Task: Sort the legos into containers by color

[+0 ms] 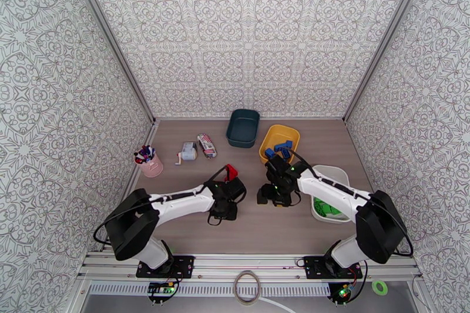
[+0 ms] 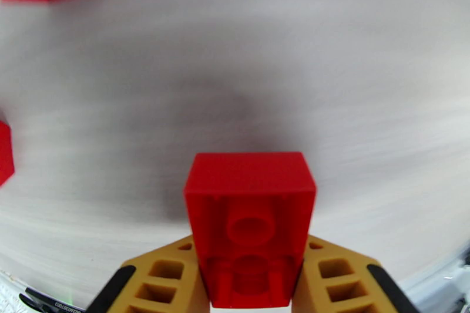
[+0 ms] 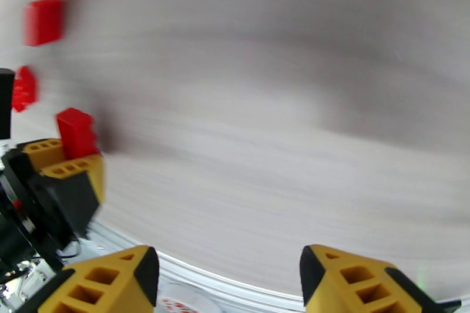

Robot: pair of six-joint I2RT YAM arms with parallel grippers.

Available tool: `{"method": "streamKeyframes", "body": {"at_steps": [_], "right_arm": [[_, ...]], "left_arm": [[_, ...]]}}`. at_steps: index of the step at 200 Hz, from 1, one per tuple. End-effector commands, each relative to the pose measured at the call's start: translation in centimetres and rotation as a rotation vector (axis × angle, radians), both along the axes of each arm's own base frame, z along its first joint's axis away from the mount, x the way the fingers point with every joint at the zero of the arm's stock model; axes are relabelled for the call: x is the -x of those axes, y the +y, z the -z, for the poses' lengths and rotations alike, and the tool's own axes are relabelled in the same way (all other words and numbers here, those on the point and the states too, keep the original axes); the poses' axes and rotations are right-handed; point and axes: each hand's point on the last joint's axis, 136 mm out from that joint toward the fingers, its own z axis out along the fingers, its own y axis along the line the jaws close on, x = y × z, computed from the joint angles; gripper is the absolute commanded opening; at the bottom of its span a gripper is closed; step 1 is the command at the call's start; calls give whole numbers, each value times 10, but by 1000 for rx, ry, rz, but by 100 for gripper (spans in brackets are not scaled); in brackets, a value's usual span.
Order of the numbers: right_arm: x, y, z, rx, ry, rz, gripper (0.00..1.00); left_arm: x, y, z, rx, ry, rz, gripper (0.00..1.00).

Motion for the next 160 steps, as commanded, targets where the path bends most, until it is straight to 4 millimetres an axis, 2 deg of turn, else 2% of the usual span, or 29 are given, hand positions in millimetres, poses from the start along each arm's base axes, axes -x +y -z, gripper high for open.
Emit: {"method": "streamKeyframes", "body": {"at_steps": [1,41,69,93,126,160], "right_arm": [[-24,32,-21,-102,-36,-35,68],[-70,56,-48,-240,-46,-3,68],[-109,61,-68,-376,-52,61,68],[-142,58,-79,-465,-53,125,68],[-178,47,-88,-485,-75,181,68],[-200,38,-93,-488,-78,210,68]], "left_arm": [[-30,-16,-39,171,-48,-12,32],[-88,-17,-82,406,-95,-97,31],[-139,-10,-104,555,-136,-166,32],[-187,-10,-123,645,-178,-198,32],[-251,-13,-137,703,-218,-228,32],[-310,-18,-132,735,-232,-266,35]]}}
